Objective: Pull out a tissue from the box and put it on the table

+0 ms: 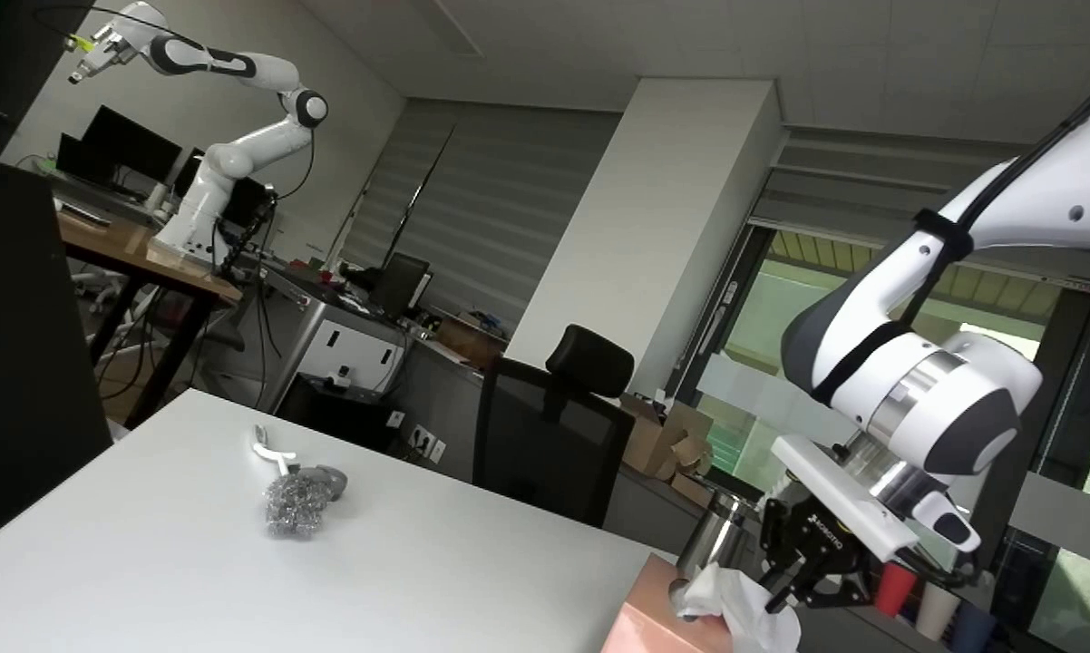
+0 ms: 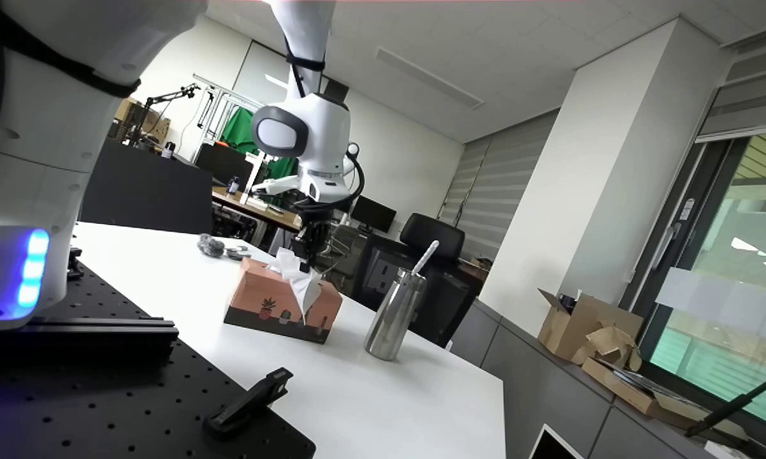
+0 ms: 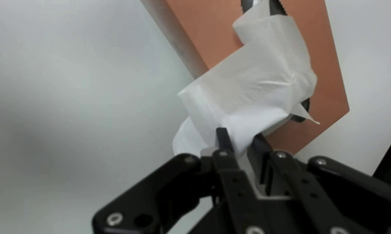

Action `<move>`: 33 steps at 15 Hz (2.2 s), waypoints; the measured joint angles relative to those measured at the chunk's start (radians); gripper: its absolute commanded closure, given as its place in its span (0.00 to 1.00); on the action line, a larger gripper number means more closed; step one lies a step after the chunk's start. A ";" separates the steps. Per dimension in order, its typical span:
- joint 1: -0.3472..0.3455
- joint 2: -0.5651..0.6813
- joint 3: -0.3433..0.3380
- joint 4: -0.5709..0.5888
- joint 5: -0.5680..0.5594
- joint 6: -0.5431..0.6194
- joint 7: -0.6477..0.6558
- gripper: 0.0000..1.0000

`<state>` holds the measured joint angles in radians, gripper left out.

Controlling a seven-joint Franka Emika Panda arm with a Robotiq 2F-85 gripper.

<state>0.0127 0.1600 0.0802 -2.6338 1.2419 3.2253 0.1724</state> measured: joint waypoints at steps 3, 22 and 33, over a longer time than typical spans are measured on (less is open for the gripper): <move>0.000 -0.002 0.006 0.000 0.000 0.004 -0.001 1.00; 0.104 -0.541 0.024 -0.093 0.089 -0.034 -0.126 1.00; 0.338 -0.720 0.055 -0.107 0.249 0.107 -0.251 0.99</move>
<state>0.3512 -0.5602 0.1349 -2.7407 1.4906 3.3325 -0.0782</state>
